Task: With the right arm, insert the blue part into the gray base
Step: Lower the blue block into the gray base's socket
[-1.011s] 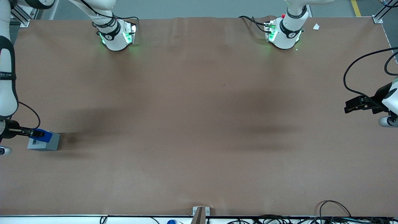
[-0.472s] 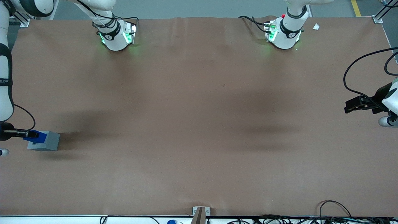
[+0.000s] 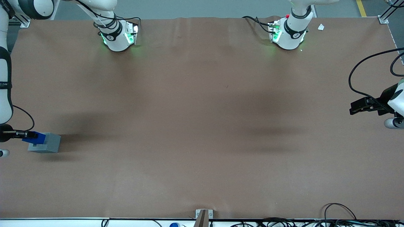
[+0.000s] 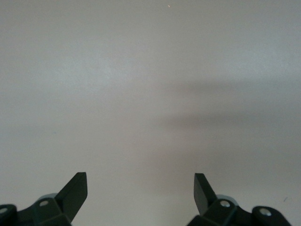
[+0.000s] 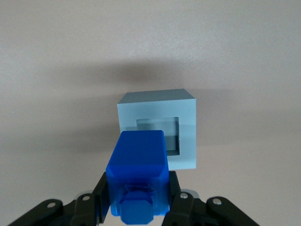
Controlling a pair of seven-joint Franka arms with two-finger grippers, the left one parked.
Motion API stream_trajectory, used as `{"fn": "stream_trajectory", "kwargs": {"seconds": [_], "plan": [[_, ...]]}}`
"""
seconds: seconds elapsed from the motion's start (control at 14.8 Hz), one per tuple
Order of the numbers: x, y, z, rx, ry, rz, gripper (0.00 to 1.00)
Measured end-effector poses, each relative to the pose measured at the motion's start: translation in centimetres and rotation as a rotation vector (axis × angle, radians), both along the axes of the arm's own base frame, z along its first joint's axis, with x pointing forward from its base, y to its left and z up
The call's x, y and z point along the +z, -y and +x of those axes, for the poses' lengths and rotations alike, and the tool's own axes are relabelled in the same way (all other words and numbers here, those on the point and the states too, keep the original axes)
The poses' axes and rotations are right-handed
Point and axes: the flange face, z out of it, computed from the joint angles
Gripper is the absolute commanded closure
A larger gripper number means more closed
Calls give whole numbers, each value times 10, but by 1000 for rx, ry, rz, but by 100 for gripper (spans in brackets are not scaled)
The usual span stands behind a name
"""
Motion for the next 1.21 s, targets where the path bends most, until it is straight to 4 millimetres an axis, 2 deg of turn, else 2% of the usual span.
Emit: {"fn": "stream_trajectory", "kwargs": {"seconds": [0.54,0.81,1.21], "plan": [[-7,6,8,61,3,-4,99],[-13,15,7,56,0,-2,99],[-18,16,6,55,-7,1,99]]}}
